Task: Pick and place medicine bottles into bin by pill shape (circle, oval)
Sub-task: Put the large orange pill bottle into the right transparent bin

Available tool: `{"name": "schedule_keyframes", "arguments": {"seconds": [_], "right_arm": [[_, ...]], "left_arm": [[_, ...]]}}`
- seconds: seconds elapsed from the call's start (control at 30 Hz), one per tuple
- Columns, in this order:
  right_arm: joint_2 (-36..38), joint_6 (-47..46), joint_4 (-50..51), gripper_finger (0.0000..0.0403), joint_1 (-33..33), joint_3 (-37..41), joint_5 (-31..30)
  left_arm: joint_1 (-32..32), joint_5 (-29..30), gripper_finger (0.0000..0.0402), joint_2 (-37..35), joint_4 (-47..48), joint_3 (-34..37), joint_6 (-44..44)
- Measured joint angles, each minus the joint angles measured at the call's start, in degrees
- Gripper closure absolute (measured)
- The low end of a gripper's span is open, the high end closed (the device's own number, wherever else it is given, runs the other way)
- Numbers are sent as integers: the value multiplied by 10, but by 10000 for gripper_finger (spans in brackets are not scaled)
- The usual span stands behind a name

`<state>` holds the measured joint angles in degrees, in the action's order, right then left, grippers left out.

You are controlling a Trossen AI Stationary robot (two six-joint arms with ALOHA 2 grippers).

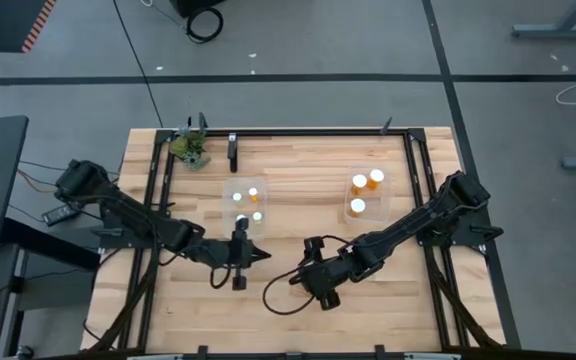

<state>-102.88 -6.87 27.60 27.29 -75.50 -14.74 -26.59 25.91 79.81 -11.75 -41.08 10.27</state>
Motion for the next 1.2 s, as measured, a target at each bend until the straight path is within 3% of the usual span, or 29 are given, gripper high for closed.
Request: {"name": "schedule_keyframes", "arguments": {"seconds": [0.6,1.2], "right_arm": [[-4,-3,1,99,-2,-1,3],[-79,37,-4,99,-9,-1,17]], "left_arm": [[-7,0,390,0,-3,-1,-11],[-13,0,391,-31,15,-1,-27]]}}
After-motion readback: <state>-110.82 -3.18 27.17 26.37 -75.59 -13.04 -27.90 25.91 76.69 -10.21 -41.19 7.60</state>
